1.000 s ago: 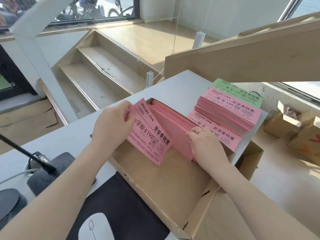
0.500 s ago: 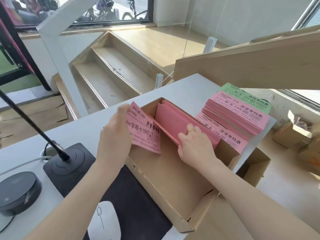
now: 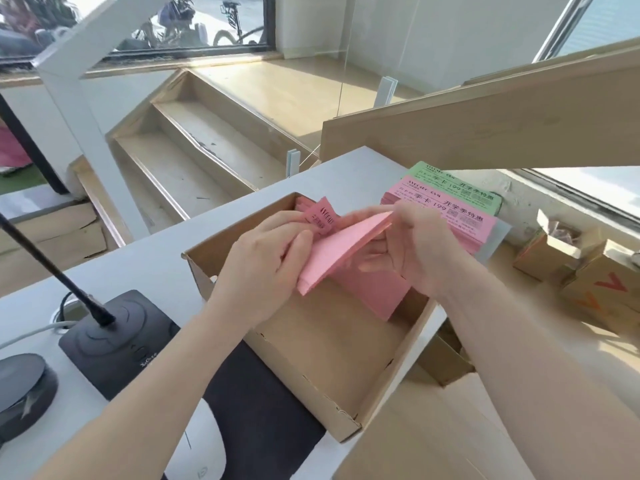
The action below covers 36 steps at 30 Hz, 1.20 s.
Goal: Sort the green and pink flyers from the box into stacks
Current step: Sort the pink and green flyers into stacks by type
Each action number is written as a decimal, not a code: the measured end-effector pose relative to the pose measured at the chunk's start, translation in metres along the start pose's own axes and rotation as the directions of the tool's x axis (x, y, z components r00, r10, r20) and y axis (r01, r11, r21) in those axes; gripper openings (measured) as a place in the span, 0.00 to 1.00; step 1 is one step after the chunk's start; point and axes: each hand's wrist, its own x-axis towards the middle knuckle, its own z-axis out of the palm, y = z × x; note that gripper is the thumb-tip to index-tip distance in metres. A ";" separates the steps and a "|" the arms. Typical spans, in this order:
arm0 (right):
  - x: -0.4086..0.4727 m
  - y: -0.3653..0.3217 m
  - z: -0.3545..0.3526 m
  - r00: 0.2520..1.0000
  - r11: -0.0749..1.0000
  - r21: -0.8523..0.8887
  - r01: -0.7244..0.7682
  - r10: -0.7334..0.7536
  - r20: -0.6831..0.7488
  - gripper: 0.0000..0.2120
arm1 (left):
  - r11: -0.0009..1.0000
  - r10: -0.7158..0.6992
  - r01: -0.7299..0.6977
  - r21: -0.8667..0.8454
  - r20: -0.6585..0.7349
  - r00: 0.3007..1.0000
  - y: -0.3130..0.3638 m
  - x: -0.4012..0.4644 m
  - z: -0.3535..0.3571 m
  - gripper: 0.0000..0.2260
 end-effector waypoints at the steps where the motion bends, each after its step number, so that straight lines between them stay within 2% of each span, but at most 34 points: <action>1: -0.003 -0.005 -0.003 0.999 1.000 0.018 0.021 -0.022 0.048 0.18 | 0.973 -0.064 0.084 -0.213 0.096 0.993 0.008 0.005 -0.005 0.18; 2: -0.005 -0.009 -0.005 0.997 0.999 -0.012 0.044 -0.043 0.070 0.17 | 0.905 -0.113 0.180 -0.386 0.189 0.975 0.016 0.010 -0.012 0.19; 3: -0.006 -0.010 -0.006 0.997 0.996 -0.074 0.056 -0.052 0.062 0.14 | 0.856 -0.148 0.249 -0.452 0.247 0.958 0.020 0.015 -0.017 0.21; 5: -0.006 -0.008 -0.005 0.998 0.968 -0.245 0.061 -0.067 -0.018 0.09 | 0.855 -0.198 0.322 -0.407 0.318 0.927 0.028 0.023 -0.025 0.28; 7: -0.005 -0.005 -0.002 0.990 0.890 -0.451 0.065 -0.116 -0.086 0.08 | 0.886 -0.229 0.350 -0.305 0.370 0.900 0.036 0.028 -0.028 0.33; 9: -0.006 -0.002 -0.002 0.979 0.761 -0.645 0.076 -0.180 -0.097 0.09 | 0.942 -0.221 0.301 -0.147 0.403 0.888 0.041 0.033 -0.026 0.28; 11: -0.007 0.003 -0.003 0.967 0.642 -0.763 0.079 -0.236 -0.098 0.10 | 0.984 -0.175 0.146 0.101 0.399 0.900 0.038 0.037 -0.017 0.19; 12: -0.007 0.005 -0.004 0.959 0.622 -0.779 0.081 -0.261 -0.109 0.11 | 0.981 -0.136 0.073 0.178 0.372 0.918 0.035 0.039 -0.012 0.15; 14: -0.006 0.012 -0.006 0.933 0.640 -0.763 0.096 -0.324 -0.155 0.10 | 0.979 -0.059 -0.003 0.205 0.299 0.952 0.032 0.041 -0.004 0.12; 17: -0.004 0.018 -0.020 0.821 0.669 -0.731 0.133 -0.487 -0.297 0.07 | 0.995 0.046 -0.062 0.072 0.213 0.976 0.033 0.048 0.001 0.13; 20: -0.006 0.013 -0.039 0.729 0.679 -0.688 0.256 -0.603 -0.323 0.04 | 0.989 0.143 -0.136 -0.061 0.145 0.979 0.046 0.066 0.001 0.11; 23: -0.012 -0.012 -0.060 0.528 0.460 -0.841 0.285 -0.808 -0.263 0.06 | 0.975 0.187 -0.179 -0.136 0.055 0.981 0.067 0.090 0.012 0.07; 25: -0.016 -0.032 -0.077 0.486 0.384 -0.873 0.301 -0.850 -0.206 0.03 | 0.960 0.165 -0.162 -0.229 -0.005 0.986 0.082 0.107 0.025 0.06; 27: -0.020 -0.044 -0.099 0.488 0.433 -0.848 0.306 -0.836 -0.251 0.04 | 0.936 0.102 -0.119 -0.333 -0.068 0.992 0.085 0.126 0.041 0.09; 30: -0.019 -0.040 -0.143 0.418 0.649 -0.689 0.323 -0.751 -0.511 0.07 | 0.913 0.001 -0.049 -0.404 -0.119 0.993 0.067 0.152 0.074 0.13; 32: -0.011 -0.027 -0.173 0.398 0.818 -0.466 0.337 -0.573 -0.716 0.05 | 0.916 -0.013 -0.025 -0.401 -0.091 0.996 0.049 0.158 0.101 0.14; 33: -0.004 -0.018 -0.188 0.421 0.883 -0.290 0.369 -0.437 -0.795 0.03 | 0.924 -0.014 -0.015 -0.382 -0.073 0.997 0.044 0.160 0.115 0.14; 34: 0.004 -0.010 -0.202 0.455 0.911 -0.111 0.398 -0.301 -0.838 0.02 | 0.930 -0.030 0.008 -0.368 -0.052 0.998 0.040 0.162 0.129 0.14; 36: 0.019 0.007 -0.221 0.509 0.922 0.099 0.374 -0.115 -0.853 0.04 | 0.928 -0.096 0.089 -0.361 -0.003 0.995 0.036 0.162 0.154 0.14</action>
